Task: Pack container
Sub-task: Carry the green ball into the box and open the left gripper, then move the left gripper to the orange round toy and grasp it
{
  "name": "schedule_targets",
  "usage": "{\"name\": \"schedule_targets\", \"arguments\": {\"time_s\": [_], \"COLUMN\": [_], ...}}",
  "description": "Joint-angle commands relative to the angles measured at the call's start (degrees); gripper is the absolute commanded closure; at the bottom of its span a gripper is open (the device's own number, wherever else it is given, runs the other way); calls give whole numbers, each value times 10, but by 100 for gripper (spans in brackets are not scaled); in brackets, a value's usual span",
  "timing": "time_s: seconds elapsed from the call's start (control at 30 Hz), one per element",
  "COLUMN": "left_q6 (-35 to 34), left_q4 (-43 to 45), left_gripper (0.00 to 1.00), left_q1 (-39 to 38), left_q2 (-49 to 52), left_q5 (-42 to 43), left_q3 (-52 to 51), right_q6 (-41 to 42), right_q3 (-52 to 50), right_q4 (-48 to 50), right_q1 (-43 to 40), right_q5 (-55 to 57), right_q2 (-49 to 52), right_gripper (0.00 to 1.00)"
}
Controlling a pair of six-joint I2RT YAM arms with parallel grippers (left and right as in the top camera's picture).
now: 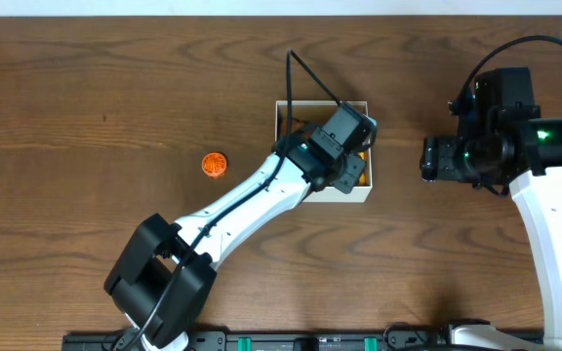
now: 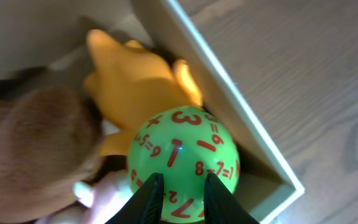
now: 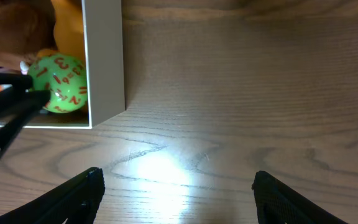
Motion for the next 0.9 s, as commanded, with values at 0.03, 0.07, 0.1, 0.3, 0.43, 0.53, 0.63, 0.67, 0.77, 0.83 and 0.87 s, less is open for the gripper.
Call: {"name": "schedule_targets", "arguments": {"time_s": [0.03, 0.07, 0.1, 0.3, 0.43, 0.53, 0.63, 0.67, 0.77, 0.83, 0.87], "left_q6": [5, 5, 5, -10, -10, -10, -9, -9, -9, -9, -6], "left_q4": [-1, 0, 0, 0, 0, -2, -2, -2, -3, -4, -5], "left_gripper": [77, 76, 77, 77, 73, 68, 51, 46, 40, 39, 39], "left_q1": [-14, -14, -14, -30, -36, -31, -24, -21, -16, -14, -14], "left_q2": [9, 10, 10, 13, 12, -1, -28, -38, -65, -72, -72], "left_q5": [18, 18, 19, 31, 29, 26, 24, 24, 7, -7, -13], "left_q3": [3, 3, 3, 3, 4, 4, 5, 6, 6, 6, 6], "right_q6": [-8, -8, -8, -8, -8, -9, -9, -9, -9, -9, -8], "right_q3": [-3, -3, -3, -3, -3, -3, -3, -3, -3, -3, -3], "right_q4": [1, 1, 2, 1, 1, 1, 1, 1, 2, 2, 2], "right_q1": [-4, -4, -4, -4, -4, -4, -4, -4, -4, -4, -4], "right_q5": [4, 4, 4, 4, 4, 4, 4, 4, 4, 4, 4], "right_q2": [1, 1, 1, 1, 1, 1, 1, 1, 1, 1, 1], "right_gripper": [21, 21, 21, 21, 21, 21, 21, 20, 20, 21, 20]}}
